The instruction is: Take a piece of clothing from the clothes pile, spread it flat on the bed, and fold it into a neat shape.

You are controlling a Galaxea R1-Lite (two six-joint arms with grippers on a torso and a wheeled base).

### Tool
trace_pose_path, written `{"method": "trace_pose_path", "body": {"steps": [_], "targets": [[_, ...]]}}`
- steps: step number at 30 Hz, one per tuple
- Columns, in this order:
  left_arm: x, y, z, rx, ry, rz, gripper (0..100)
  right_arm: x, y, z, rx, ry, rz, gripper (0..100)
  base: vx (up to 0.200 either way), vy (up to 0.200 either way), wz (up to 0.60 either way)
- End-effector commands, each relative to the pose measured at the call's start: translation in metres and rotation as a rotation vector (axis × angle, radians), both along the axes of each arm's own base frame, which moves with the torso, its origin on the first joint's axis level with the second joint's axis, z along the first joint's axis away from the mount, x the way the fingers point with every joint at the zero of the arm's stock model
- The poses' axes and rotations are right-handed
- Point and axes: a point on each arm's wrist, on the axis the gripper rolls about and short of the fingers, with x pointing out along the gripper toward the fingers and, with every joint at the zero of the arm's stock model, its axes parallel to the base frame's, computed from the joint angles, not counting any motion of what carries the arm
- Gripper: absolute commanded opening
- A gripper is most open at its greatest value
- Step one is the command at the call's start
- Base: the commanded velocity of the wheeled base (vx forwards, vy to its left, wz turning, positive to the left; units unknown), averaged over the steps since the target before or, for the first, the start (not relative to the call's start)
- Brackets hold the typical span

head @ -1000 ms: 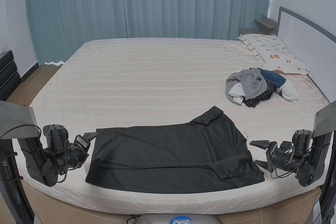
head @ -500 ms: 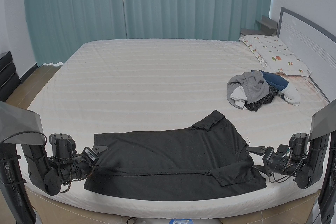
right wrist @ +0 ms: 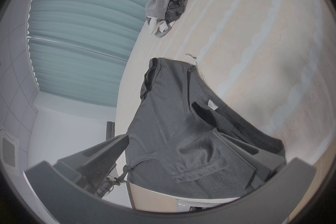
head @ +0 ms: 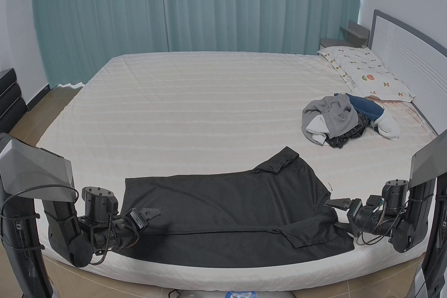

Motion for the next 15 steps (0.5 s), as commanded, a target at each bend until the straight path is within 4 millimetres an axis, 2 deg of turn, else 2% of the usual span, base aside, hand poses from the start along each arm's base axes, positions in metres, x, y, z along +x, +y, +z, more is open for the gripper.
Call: {"method": "trace_pose_path", "body": {"steps": [1, 10, 15], "targets": [[-0.002, 0.0, -0.002, 0.006, 0.013, -0.001, 100, 0.0, 0.001, -0.002, -0.008, -0.003, 0.012, 100, 0.0, 0.0, 0.0], [-0.011, 0.002, 0.017, 0.028, -0.032, -0.008, 100, 0.0, 0.001, -0.002, -0.01, -0.003, 0.012, 100, 0.0, 0.0, 0.0], [-0.013, 0.0, 0.014, 0.04, -0.005, -0.026, 100, -0.001, 0.002, -0.003, -0.01, 0.0, 0.016, 100, 0.0, 0.0, 0.0]]}}
